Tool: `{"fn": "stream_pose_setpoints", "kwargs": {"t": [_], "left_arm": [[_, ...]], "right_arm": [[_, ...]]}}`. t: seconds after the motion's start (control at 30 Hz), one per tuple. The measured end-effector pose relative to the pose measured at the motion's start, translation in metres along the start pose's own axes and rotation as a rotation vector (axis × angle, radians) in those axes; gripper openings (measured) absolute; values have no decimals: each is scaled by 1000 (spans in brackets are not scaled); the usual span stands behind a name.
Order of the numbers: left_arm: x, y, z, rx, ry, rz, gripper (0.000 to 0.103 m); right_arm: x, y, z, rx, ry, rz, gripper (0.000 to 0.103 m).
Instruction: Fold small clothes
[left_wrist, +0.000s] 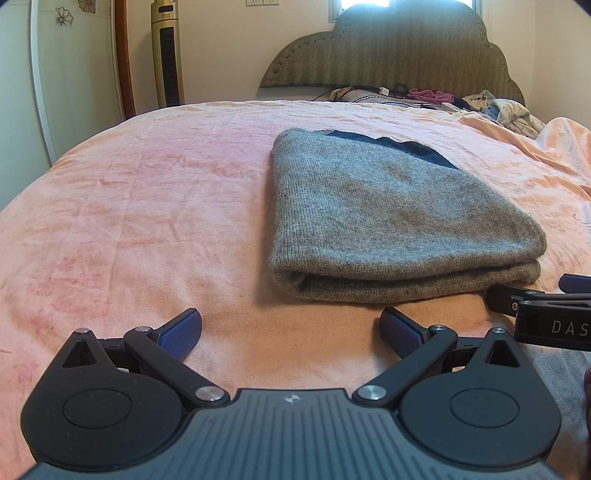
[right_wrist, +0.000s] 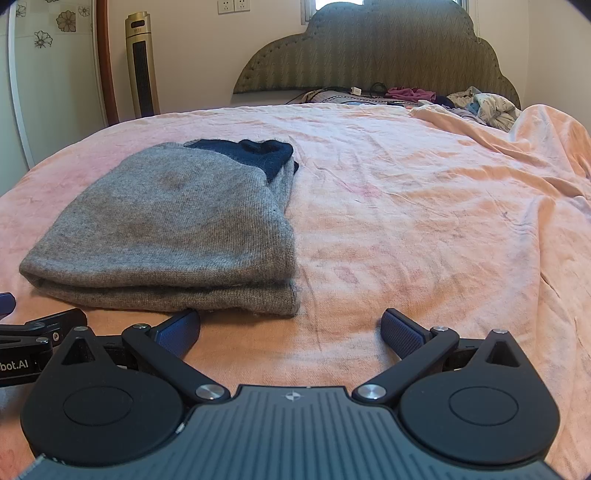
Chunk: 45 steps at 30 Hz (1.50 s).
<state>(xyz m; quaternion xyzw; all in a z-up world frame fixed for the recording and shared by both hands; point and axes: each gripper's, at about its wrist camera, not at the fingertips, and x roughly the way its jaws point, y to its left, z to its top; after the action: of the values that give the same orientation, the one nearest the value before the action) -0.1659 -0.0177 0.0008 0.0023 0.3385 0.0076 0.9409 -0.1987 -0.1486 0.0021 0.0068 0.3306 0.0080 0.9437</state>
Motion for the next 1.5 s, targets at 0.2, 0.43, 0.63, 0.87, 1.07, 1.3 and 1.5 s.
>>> {"fn": "stream_pose_setpoints", "kwargs": {"t": [0.2, 0.43, 0.63, 0.87, 1.07, 1.3, 1.5], "left_arm": [[0, 0, 0, 0, 0, 0, 103], [0, 0, 0, 0, 0, 0, 103], [0, 0, 0, 0, -1, 0, 103], [0, 0, 0, 1, -1, 0, 103], [0, 0, 0, 1, -1, 0, 103], [0, 0, 0, -1, 1, 0, 103], [-1, 1, 2, 2, 11, -4, 103]], "right_arm": [[0, 0, 0, 0, 0, 0, 103], [0, 0, 0, 1, 0, -1, 103], [0, 0, 0, 2, -1, -1, 103], [0, 1, 0, 3, -1, -1, 103], [0, 1, -1, 3, -1, -1, 103], [0, 1, -1, 3, -1, -1, 103], [0, 1, -1, 3, -1, -2, 103]]}}
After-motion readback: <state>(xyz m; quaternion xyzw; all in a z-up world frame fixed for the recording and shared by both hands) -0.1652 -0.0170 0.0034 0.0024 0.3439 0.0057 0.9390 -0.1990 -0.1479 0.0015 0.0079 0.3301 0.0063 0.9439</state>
